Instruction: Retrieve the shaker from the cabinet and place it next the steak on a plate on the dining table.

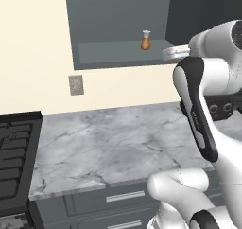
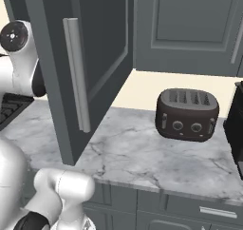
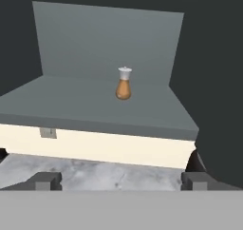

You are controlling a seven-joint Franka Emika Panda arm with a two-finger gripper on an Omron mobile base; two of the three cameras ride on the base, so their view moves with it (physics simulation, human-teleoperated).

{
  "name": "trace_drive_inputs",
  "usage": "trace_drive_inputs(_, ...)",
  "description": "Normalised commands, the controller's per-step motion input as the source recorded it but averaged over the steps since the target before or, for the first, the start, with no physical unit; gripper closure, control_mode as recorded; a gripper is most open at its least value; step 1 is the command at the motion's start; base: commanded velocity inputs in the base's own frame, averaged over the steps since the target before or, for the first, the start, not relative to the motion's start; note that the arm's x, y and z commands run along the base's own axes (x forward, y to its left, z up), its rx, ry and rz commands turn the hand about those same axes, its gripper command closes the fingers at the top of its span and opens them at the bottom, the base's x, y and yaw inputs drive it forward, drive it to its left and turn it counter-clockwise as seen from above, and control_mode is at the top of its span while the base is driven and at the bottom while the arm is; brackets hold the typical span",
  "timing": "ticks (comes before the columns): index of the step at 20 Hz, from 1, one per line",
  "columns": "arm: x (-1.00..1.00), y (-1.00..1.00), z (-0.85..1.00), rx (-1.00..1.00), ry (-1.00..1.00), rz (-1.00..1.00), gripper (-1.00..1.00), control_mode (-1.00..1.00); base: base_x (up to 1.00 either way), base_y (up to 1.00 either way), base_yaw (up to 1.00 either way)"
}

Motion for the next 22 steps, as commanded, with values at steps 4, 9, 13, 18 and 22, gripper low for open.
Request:
trace_drive_inputs(4, 0.36, 0.00, 0.03, 0.00, 0.00, 0.00, -1.00, -1.00, 0.00, 0.00, 0.00)
trace_drive_inputs(9, 0.39, 0.01, 0.00, 0.00, 0.04, 0.01, -1.00, -1.00, 0.00, 0.00, 0.00)
trace_drive_inputs(13, 0.41, 0.01, 0.00, 0.00, 0.02, 0.00, -1.00, -1.00, 0.00, 0.00, 0.00)
trace_drive_inputs(18, 0.40, 0.00, 0.00, 0.00, 0.00, 0.00, -1.00, -1.00, 0.00, 0.00, 0.00)
trace_drive_inputs(22, 0.41, 0.02, 0.00, 0.00, 0.00, 0.00, -1.00, -1.00, 0.00, 0.00, 0.00)
